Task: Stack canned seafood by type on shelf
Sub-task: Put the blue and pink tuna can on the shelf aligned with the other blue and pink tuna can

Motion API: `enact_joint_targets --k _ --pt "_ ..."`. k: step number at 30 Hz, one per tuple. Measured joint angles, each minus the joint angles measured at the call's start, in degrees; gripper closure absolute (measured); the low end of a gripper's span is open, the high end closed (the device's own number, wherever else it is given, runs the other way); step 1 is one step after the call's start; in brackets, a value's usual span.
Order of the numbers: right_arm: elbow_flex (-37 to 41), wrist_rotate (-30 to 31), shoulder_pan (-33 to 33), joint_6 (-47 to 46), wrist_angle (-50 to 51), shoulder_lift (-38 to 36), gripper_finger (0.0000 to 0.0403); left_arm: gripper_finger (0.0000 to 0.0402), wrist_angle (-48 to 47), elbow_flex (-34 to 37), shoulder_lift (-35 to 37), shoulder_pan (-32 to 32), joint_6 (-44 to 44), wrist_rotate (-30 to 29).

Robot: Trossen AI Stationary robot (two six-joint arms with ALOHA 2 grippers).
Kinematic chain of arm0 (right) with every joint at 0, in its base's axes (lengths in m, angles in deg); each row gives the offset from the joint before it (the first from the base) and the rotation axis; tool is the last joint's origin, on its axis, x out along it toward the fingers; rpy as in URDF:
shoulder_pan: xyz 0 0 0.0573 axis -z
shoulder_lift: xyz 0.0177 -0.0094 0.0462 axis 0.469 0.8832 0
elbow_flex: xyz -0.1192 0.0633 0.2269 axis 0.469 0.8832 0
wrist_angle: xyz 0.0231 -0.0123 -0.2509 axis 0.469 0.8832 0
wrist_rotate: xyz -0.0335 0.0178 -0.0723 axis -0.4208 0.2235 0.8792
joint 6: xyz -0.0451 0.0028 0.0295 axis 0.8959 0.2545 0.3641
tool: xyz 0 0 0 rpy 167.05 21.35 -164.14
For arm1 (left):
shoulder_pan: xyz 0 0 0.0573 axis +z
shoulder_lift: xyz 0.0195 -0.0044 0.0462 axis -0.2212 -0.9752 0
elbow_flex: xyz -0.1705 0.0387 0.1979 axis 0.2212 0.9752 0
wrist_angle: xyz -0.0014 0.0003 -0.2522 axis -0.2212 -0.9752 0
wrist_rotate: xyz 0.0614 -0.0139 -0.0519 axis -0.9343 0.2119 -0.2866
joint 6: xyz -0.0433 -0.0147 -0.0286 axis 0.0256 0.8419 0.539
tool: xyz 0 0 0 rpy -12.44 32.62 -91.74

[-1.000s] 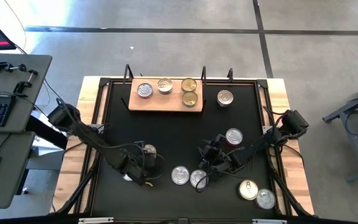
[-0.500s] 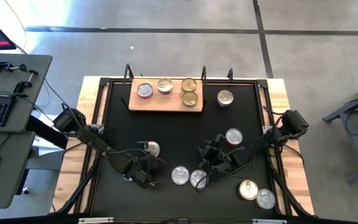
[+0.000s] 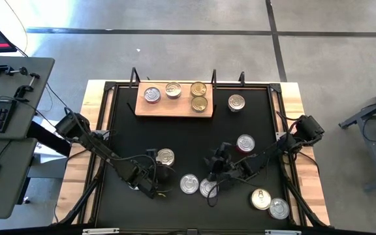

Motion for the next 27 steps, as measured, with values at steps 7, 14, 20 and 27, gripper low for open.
enact_joint_targets --k 7,14,20,27 --pt "0.0 -7.34 2.27 11.54 -9.2 -0.02 0.0208 0.0401 6.23 -0.04 0.77 0.02 -2.71 -2.97" --pt "0.0 -23.1 7.86 20.72 -15.18 -0.02 0.0191 0.0401 18.2 7.83 5.31 0.42 -3.99 -4.31" --pt "0.0 -34.48 12.54 31.24 -19.04 -0.04 0.0133 0.0401 39.11 20.66 13.2 1.1 -7.83 -3.83" --pt "-0.09 -44.17 16.86 36.68 -26.33 2.68 0.0115 0.04 58.9 32.82 18.16 3.37 -10.64 -2.67"
